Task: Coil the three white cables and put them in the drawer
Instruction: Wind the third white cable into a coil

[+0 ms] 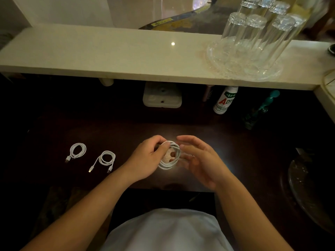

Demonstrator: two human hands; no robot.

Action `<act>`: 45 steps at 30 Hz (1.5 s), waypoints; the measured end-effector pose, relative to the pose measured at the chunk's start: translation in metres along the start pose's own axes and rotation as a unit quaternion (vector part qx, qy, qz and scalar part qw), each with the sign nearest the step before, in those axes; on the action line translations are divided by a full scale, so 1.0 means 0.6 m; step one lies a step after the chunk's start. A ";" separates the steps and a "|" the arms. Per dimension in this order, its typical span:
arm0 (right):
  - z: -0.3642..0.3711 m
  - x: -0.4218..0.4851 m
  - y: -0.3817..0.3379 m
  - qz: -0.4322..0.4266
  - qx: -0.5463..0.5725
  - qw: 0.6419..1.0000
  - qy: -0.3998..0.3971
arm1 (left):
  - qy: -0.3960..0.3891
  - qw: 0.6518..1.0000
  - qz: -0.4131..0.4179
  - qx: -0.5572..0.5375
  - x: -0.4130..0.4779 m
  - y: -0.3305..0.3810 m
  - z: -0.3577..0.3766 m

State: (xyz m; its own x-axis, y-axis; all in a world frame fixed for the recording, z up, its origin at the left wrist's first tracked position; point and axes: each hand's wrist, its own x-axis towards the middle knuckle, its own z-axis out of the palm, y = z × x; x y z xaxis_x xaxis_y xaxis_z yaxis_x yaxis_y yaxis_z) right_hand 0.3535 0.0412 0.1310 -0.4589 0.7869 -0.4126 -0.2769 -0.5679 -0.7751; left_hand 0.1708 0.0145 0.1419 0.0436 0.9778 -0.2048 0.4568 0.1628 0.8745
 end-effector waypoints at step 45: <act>-0.018 0.255 0.230 0.107 -0.325 0.928 0.148 | 0.133 0.894 -0.330 -0.273 0.100 -0.238 -0.005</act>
State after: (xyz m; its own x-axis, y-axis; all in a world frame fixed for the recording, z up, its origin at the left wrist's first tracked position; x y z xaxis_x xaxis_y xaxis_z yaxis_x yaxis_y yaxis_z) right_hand 0.2541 0.0859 -0.0446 -0.1655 0.7590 -0.6297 0.4067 -0.5291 -0.7447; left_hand 0.1053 0.0501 0.0064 -0.3214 0.6294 -0.7075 -0.1992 0.6855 0.7003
